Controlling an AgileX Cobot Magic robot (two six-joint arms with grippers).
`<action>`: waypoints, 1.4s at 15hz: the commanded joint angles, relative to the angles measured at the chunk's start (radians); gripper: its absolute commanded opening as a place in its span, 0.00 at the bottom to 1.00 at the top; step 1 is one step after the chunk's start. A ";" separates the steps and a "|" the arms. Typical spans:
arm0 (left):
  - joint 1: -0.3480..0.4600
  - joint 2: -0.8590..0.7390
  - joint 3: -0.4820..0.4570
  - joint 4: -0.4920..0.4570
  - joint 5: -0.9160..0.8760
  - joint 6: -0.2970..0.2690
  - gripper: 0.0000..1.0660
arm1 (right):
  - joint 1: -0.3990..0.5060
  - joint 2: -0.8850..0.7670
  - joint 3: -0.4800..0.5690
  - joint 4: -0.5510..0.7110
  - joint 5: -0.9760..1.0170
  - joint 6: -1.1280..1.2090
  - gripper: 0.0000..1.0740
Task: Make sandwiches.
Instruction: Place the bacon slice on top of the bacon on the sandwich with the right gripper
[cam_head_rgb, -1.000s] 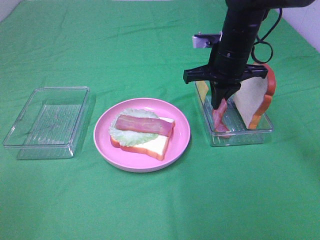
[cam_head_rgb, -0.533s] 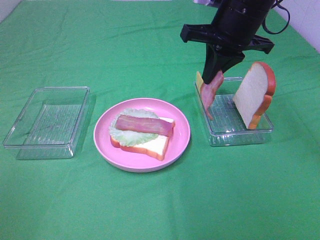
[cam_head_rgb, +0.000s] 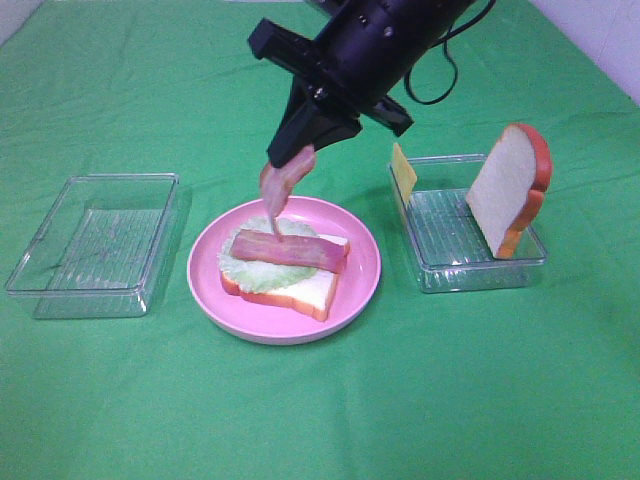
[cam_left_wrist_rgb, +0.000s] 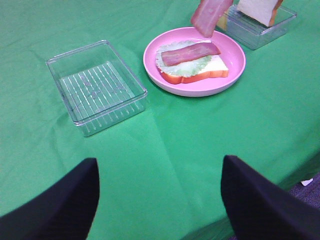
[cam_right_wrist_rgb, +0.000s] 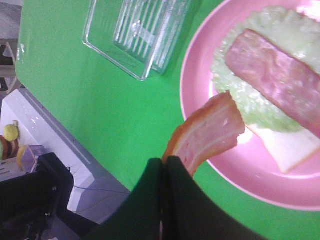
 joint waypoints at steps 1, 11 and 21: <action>-0.003 -0.018 0.003 -0.009 -0.010 0.000 0.62 | 0.044 0.061 -0.006 0.102 -0.086 -0.054 0.00; -0.003 -0.018 0.003 -0.009 -0.010 0.000 0.62 | 0.048 0.200 -0.006 -0.098 -0.312 0.104 0.00; -0.003 -0.018 0.003 -0.009 -0.010 -0.001 0.62 | 0.048 0.170 -0.006 -0.332 -0.278 0.222 0.56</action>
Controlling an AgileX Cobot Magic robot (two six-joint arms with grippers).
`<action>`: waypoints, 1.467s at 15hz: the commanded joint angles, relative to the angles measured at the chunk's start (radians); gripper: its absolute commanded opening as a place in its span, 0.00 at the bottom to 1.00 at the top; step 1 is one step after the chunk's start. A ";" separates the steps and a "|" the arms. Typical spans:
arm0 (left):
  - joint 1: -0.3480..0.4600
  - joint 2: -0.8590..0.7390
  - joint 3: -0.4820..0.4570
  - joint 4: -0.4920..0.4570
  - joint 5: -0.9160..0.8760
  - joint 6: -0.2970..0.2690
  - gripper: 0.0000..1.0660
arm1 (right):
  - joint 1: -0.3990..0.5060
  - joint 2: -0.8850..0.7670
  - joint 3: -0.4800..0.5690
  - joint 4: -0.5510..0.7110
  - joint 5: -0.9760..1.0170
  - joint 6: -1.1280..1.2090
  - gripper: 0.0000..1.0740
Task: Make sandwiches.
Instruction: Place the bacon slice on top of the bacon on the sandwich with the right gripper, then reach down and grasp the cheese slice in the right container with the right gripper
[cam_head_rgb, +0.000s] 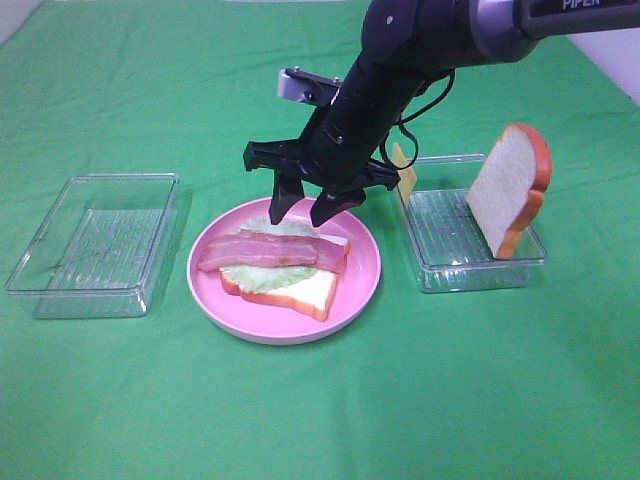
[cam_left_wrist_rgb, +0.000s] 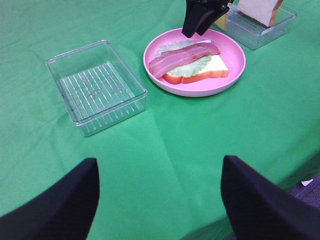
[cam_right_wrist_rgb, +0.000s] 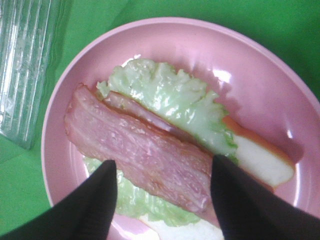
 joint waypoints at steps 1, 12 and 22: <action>-0.003 -0.018 0.003 -0.009 -0.010 -0.001 0.62 | -0.001 -0.041 -0.006 -0.037 0.022 0.007 0.56; -0.003 -0.018 0.003 -0.009 -0.010 -0.001 0.62 | -0.098 -0.143 -0.205 -0.386 0.388 0.189 0.56; -0.003 -0.018 0.003 -0.009 -0.010 -0.001 0.62 | -0.176 0.054 -0.354 -0.306 0.356 0.130 0.56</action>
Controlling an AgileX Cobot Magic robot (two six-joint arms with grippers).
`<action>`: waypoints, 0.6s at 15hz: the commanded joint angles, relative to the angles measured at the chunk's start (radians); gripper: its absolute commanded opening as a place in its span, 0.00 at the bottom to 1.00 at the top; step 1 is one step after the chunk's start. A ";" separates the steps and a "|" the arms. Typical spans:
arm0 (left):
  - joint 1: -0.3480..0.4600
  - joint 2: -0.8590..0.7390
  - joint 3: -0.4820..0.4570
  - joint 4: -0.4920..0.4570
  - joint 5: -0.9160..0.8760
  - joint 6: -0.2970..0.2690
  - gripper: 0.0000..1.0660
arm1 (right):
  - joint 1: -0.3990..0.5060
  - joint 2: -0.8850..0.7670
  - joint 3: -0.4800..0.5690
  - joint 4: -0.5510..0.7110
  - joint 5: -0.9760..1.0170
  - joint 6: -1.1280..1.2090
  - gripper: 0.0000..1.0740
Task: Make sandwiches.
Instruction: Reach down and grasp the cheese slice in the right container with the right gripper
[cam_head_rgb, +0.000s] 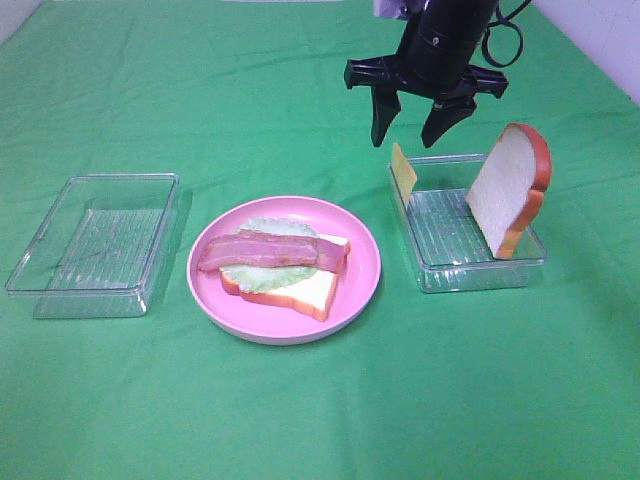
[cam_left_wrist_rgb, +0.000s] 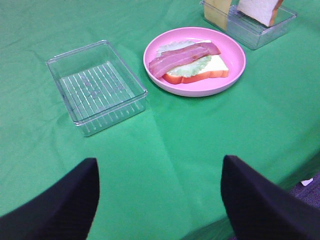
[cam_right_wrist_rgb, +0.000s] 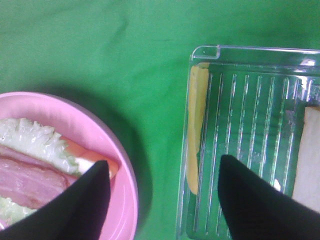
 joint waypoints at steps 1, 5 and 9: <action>-0.003 -0.018 0.003 -0.009 -0.010 -0.001 0.62 | -0.001 0.035 -0.023 -0.009 0.000 -0.019 0.56; -0.003 -0.018 0.003 -0.009 -0.010 -0.001 0.62 | -0.001 0.091 -0.029 -0.041 0.003 -0.019 0.52; -0.003 -0.018 0.003 -0.009 -0.010 -0.001 0.62 | -0.001 0.093 -0.029 -0.042 0.007 -0.026 0.29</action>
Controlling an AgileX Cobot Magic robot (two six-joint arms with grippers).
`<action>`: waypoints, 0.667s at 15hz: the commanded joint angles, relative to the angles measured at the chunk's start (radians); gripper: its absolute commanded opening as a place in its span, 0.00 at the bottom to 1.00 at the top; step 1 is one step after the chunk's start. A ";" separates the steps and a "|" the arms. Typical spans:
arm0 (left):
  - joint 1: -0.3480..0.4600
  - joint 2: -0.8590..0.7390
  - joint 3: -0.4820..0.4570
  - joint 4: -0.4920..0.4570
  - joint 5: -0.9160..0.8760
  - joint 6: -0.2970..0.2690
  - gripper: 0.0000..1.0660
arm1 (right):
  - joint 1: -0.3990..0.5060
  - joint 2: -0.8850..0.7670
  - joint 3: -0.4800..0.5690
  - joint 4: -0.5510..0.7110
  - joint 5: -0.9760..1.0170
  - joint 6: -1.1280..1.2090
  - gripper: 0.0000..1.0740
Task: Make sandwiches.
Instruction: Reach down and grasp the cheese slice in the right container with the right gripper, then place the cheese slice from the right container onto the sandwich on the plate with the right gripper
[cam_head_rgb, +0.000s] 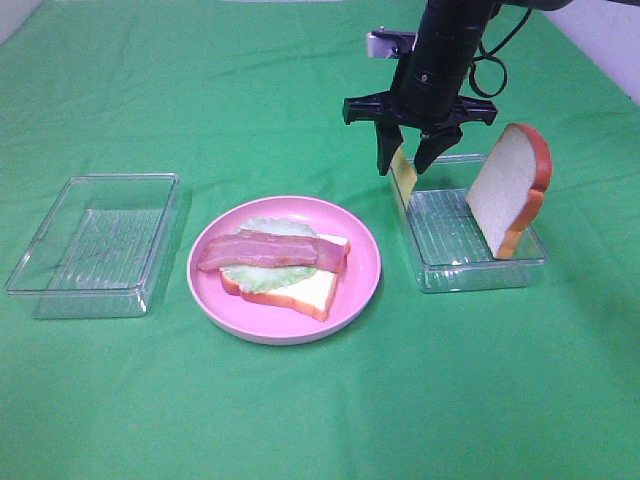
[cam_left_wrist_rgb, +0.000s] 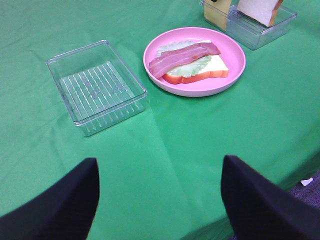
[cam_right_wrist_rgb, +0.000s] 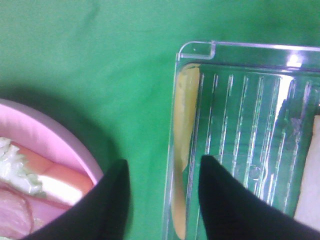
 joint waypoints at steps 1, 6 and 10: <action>-0.003 -0.018 0.003 -0.009 -0.010 -0.001 0.62 | -0.001 0.002 -0.005 -0.005 0.013 -0.027 0.17; -0.003 -0.018 0.003 -0.009 -0.010 -0.001 0.62 | -0.001 -0.006 -0.005 -0.001 0.038 -0.047 0.00; -0.003 -0.018 0.003 -0.009 -0.010 -0.001 0.62 | -0.001 -0.089 -0.027 0.022 0.066 -0.087 0.00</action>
